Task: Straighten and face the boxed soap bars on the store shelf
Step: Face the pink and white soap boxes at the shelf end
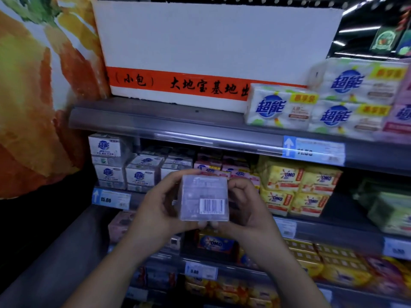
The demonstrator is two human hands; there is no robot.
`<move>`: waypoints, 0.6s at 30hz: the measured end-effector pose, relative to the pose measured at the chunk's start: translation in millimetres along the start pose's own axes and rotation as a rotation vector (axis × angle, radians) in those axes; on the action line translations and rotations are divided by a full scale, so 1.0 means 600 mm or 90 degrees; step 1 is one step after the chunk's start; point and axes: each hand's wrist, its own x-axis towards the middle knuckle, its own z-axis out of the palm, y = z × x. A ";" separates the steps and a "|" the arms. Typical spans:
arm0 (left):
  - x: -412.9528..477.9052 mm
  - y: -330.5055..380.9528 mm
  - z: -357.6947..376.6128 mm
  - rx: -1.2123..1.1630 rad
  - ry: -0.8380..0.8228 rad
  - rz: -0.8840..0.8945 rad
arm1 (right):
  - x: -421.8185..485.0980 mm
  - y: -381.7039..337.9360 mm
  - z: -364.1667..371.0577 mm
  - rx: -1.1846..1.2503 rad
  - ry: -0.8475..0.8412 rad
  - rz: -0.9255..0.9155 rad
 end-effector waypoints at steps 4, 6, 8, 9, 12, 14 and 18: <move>-0.004 0.006 0.017 -0.092 0.026 -0.050 | -0.018 -0.005 -0.010 0.065 0.058 0.054; -0.006 0.006 0.024 -0.124 0.065 -0.090 | -0.022 -0.007 -0.010 0.060 0.090 0.085; -0.007 0.011 0.032 -0.147 0.086 -0.112 | -0.023 -0.012 -0.006 0.064 0.109 0.092; -0.007 0.015 0.035 -0.162 0.088 -0.119 | -0.023 -0.016 -0.004 0.075 0.116 0.092; -0.013 0.024 0.040 -0.189 0.088 -0.145 | -0.026 -0.031 0.002 0.072 0.129 0.078; -0.017 0.026 0.040 -0.202 0.094 -0.178 | -0.028 -0.040 0.008 0.040 0.144 0.064; -0.022 0.025 0.037 -0.333 0.075 -0.240 | -0.036 -0.050 0.020 -0.024 0.190 0.024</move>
